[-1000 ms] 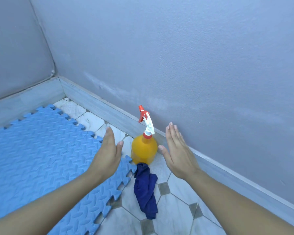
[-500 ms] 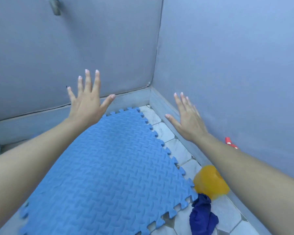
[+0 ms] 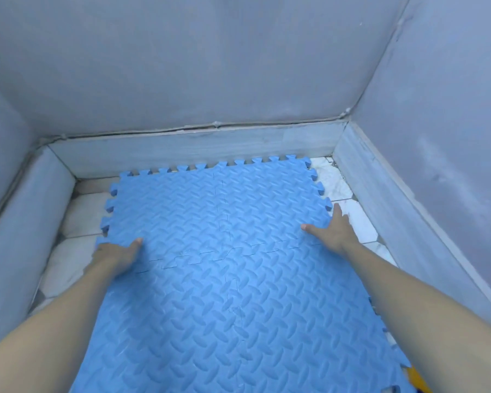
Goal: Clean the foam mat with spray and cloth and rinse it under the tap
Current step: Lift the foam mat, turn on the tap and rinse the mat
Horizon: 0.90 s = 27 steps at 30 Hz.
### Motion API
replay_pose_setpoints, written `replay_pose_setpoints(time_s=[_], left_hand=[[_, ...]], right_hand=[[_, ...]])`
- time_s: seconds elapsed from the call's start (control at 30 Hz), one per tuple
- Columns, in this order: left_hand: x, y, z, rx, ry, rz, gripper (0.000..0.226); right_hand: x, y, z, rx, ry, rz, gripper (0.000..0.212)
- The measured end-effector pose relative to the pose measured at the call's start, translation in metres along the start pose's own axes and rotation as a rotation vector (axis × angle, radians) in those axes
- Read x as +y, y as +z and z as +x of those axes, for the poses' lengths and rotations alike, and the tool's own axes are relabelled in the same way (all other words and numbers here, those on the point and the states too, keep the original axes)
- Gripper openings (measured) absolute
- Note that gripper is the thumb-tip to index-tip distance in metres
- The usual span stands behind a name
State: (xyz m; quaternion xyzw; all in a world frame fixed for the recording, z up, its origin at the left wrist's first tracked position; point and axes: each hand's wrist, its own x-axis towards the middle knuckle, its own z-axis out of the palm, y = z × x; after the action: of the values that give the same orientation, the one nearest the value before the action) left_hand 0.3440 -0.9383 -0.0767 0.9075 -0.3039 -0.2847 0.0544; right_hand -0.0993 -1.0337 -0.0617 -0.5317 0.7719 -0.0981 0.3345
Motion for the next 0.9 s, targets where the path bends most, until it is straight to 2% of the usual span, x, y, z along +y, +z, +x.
replay_pose_setpoints(time_s=[0.1, 0.17, 0.27, 0.33, 0.37, 0.4, 0.47, 0.5, 0.57, 0.6, 0.67, 0.7, 0.77, 0.83, 0.9], left_hand=[[0.003, 0.006, -0.002, 0.122, -0.168, -0.111, 0.104], [0.002, -0.003, 0.006, 0.145, -0.22, -0.248, 0.112], [-0.011, -0.01, 0.025, 0.043, -0.269, -0.539, 0.121], [-0.022, -0.012, 0.034, -0.048, -0.242, -0.618, 0.124], [-0.016, -0.022, 0.016, -0.096, -0.246, -0.652, 0.121], [-0.01, -0.028, 0.006, -0.124, -0.247, -0.683, 0.108], [-0.004, -0.048, -0.003, -0.085, -0.202, -0.774, 0.07], [0.001, -0.062, -0.013, -0.08, -0.182, -0.805, 0.066], [0.011, -0.094, -0.02, -0.085, -0.107, -0.811, 0.096], [0.019, -0.117, -0.03, -0.063, -0.076, -0.796, 0.099], [0.035, -0.159, -0.052, 0.008, 0.017, -0.792, 0.072], [0.041, -0.176, -0.059, 0.034, 0.057, -0.789, 0.058], [0.058, -0.206, -0.078, 0.034, 0.119, -0.777, 0.053], [0.066, -0.23, -0.084, -0.012, 0.129, -0.77, 0.067], [0.072, -0.249, -0.091, -0.047, 0.136, -0.807, 0.055]], right_hand=[[0.002, -0.005, 0.013, 0.0, 0.137, 0.096, 0.126], [0.005, -0.016, 0.024, 0.033, 0.219, 0.197, 0.117], [0.011, -0.035, 0.026, 0.057, 0.292, 0.367, 0.08], [0.013, -0.041, 0.016, 0.003, 0.275, 0.502, 0.054], [0.013, -0.043, 0.011, -0.013, 0.25, 0.53, 0.045], [0.011, -0.046, 0.003, -0.004, 0.221, 0.534, 0.04], [0.0, -0.062, -0.008, 0.05, 0.171, 0.551, 0.037], [-0.008, -0.072, -0.013, 0.063, 0.156, 0.566, 0.035], [-0.025, -0.096, -0.019, 0.084, 0.131, 0.62, 0.042], [-0.038, -0.111, -0.021, 0.109, 0.112, 0.646, 0.052], [-0.064, -0.141, -0.029, 0.147, 0.065, 0.67, 0.067], [-0.077, -0.155, -0.03, 0.147, 0.043, 0.688, 0.066], [-0.099, -0.179, -0.029, 0.123, -0.004, 0.681, 0.06], [-0.122, -0.198, -0.032, 0.072, -0.047, 0.679, 0.047], [-0.144, -0.211, -0.037, 0.093, -0.074, 0.658, 0.026]])
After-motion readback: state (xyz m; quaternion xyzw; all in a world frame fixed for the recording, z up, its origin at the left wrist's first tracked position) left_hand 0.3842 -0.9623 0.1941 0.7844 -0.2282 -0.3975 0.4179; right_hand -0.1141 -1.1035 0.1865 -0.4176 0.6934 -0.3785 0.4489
